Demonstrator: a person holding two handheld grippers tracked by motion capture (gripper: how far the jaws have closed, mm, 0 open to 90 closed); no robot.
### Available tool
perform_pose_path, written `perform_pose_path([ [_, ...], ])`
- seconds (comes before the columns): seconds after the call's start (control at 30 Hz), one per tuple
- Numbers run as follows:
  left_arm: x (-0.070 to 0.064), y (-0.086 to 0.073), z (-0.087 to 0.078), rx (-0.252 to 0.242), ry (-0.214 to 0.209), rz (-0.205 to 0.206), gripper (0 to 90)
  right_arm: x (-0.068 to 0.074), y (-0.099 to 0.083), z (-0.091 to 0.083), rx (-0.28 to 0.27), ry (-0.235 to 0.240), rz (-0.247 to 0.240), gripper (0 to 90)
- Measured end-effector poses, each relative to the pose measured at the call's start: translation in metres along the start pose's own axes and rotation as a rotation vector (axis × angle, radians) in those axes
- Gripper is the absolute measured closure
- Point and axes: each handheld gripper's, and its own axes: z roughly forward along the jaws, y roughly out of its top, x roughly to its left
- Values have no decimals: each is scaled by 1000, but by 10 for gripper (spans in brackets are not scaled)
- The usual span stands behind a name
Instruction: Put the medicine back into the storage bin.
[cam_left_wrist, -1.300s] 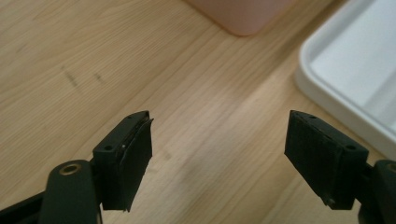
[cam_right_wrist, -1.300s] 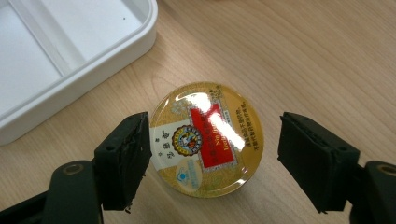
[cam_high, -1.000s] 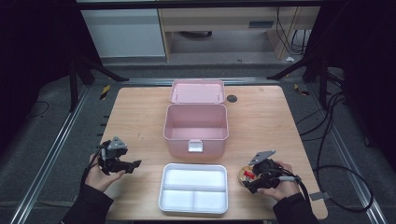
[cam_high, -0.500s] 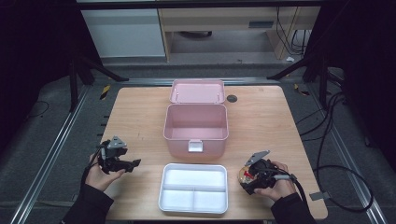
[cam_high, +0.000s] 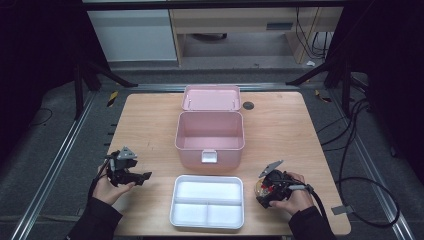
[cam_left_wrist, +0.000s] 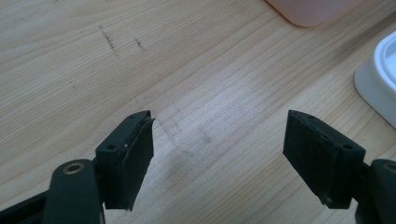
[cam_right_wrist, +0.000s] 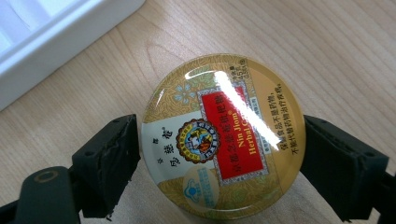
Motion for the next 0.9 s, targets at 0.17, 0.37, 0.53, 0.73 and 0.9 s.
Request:
perform_pose_path([
  [0.17, 0, 0, 1, 5, 2, 4, 241, -1, 0, 2, 9, 5, 16, 202],
  [0.37, 0, 0, 2, 9, 1, 5, 242, -3, 2, 2, 11, -2, 47, 207],
  [0.53, -2, 1, 2, 10, 0, 8, 242, -4, 3, -7, -14, -4, 28, 207],
  [0.73, -4, 2, 4, 19, -2, 19, 242, -13, 8, -25, -87, -29, 38, 207],
  [0.9, -2, 0, 4, 22, 0, 15, 243, -21, 16, -45, -167, -42, 39, 207],
])
